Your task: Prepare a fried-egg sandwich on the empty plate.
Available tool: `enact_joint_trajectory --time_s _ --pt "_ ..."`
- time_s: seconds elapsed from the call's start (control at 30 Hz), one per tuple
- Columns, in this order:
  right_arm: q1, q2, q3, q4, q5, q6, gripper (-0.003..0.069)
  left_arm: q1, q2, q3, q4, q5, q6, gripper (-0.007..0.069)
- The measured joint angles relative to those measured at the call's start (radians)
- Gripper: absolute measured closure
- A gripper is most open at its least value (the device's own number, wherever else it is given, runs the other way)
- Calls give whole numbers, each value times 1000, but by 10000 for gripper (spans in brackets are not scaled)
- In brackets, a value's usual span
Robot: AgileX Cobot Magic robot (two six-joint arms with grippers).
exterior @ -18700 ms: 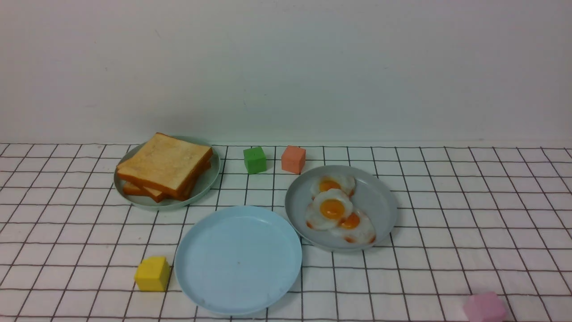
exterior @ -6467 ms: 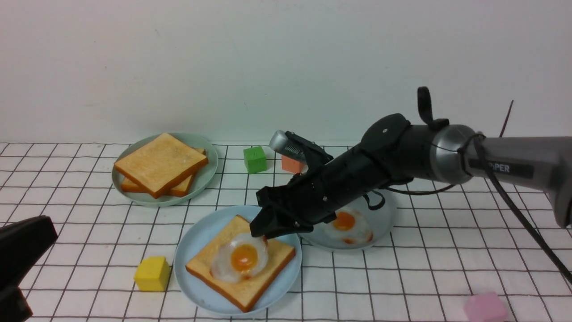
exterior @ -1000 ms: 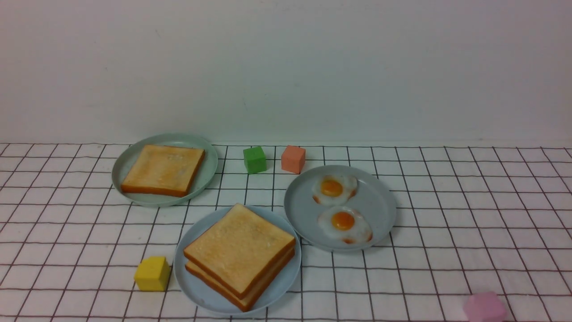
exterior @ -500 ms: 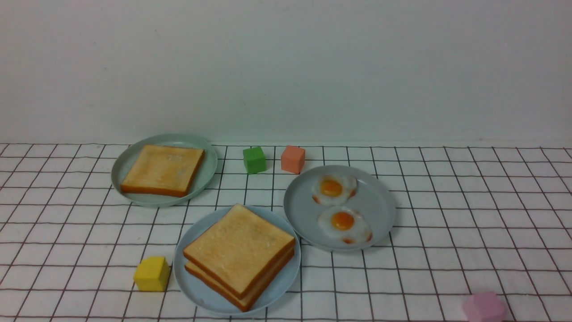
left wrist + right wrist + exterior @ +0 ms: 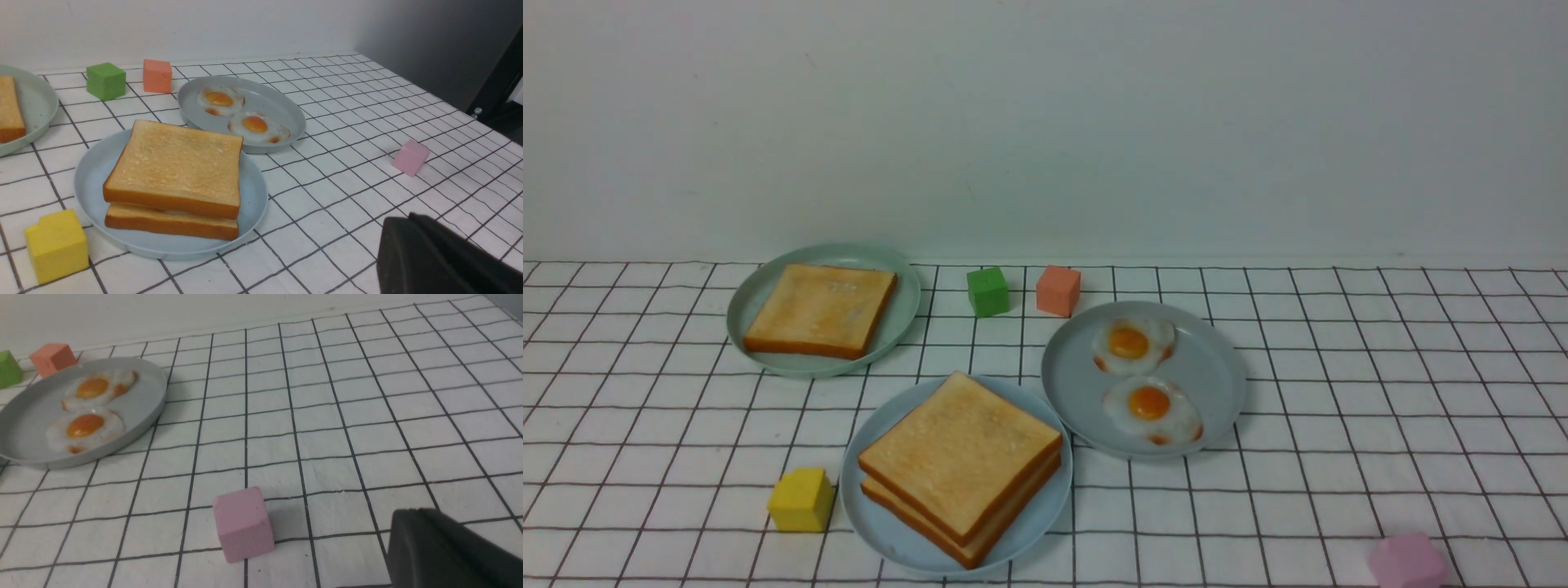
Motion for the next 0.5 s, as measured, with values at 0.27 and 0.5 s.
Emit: enact_joint_trajectory --time_s 0.27,0.5 --pt "0 0 -2 16 9 -83 671 0 0 0 0 1 0 627" --pt "0 0 -3 20 11 -94 671 0 0 0 0 1 0 621"
